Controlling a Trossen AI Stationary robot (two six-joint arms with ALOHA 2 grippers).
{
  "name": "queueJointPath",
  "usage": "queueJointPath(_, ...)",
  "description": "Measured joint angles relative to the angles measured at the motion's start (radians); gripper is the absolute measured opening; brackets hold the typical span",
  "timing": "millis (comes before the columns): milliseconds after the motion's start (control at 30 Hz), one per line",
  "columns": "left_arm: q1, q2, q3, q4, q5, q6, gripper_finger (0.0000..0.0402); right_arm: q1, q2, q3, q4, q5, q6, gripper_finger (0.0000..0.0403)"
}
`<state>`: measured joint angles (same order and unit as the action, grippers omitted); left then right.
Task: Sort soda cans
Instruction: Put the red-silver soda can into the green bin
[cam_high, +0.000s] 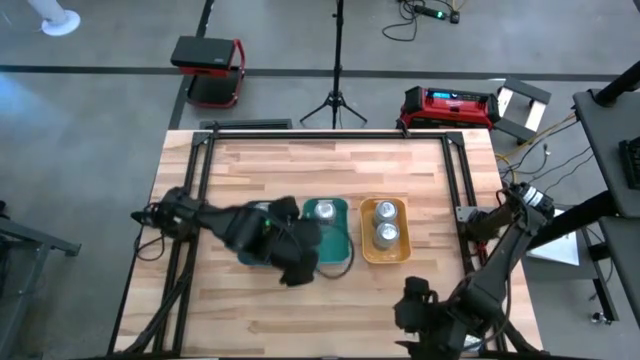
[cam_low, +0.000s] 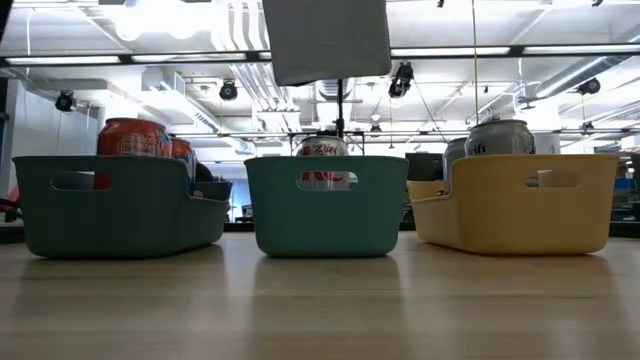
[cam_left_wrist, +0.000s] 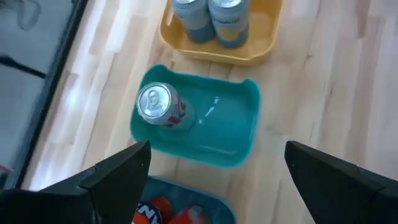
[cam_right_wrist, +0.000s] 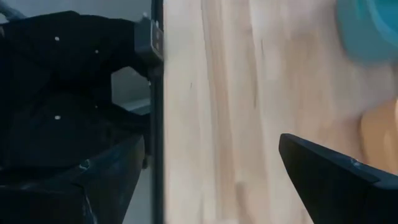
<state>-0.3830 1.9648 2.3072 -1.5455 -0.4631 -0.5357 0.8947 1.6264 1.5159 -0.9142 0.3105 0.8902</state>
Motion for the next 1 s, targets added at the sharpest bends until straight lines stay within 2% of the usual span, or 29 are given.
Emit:
queueJointPath(167,-0.061,0.0,-0.075,0.002,-0.073,-0.048,0.0355,0.033,0.013,0.0,-0.075,-0.057,0.219,0.0368)
queueJointPath(333,-0.106,0.0,-0.258,0.107,-0.071,-0.09,0.0355,0.06,0.032,0.0,-0.158,-0.139,0.411,0.0368)
queueJointPath(500,-0.164,0.002,-0.471,0.417,-0.053,-0.044,0.0355,0.063,0.036,0.0,-0.333,-0.172,0.458,0.0368)
queueJointPath(700,-0.242,0.002,-0.65,0.784,-0.017,0.01,0.0355,0.061,0.035,0.0,-0.529,-0.336,0.563,0.0368)
queueJointPath(1000,-0.346,0.002,-0.809,1.079,-0.027,0.018,0.0355,0.066,0.035,0.0,-0.466,-0.445,0.728,0.0368)
